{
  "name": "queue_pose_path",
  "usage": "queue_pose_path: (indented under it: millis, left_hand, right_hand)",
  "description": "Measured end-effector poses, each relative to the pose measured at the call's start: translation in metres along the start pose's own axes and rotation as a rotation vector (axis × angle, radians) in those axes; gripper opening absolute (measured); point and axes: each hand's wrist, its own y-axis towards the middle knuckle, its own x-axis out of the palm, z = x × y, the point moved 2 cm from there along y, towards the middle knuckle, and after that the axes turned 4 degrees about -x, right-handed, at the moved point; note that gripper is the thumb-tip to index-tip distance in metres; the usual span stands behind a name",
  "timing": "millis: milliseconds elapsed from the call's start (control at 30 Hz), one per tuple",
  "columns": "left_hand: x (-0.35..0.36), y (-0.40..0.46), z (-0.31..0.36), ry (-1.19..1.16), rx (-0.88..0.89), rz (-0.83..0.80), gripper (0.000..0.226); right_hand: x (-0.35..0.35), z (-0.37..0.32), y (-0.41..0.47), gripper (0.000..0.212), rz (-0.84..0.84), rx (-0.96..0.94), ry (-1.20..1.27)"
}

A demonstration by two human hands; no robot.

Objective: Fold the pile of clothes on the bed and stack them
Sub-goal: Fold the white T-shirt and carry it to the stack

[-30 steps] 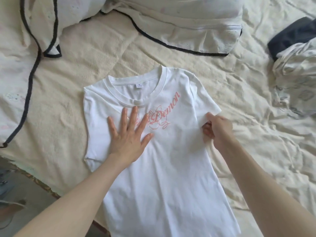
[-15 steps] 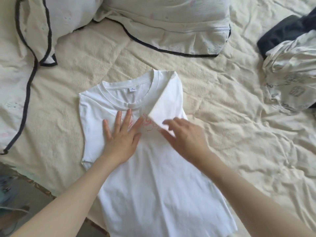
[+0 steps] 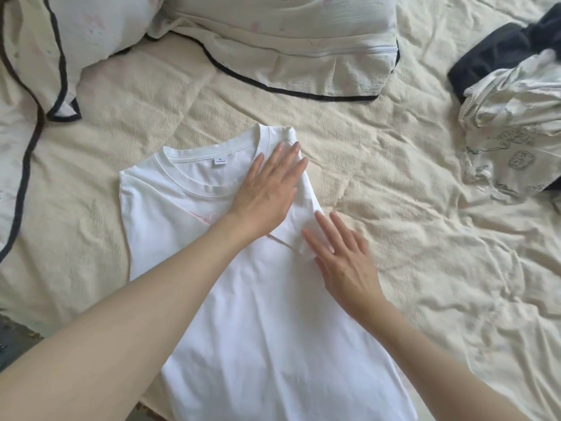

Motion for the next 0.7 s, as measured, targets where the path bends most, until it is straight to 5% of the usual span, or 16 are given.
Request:
queue_pose_path:
  millis: [167,433,700]
  left_hand:
    - [0.025,0.021,-0.001,0.236,0.030,-0.144,0.064]
    - [0.043,0.008,-0.001,0.281,-0.037,-0.051,0.061]
    - [0.063,-0.126,0.023,0.153,-0.155,-0.101,0.054]
  right_hand:
    - [0.003,0.021,0.001,0.029,0.092,-0.127,-0.028]
    - [0.005,0.011,-0.008,0.036,0.022,-0.051,0.023]
    - [0.014,-0.021,-0.057,0.050,-0.190,0.027,0.066]
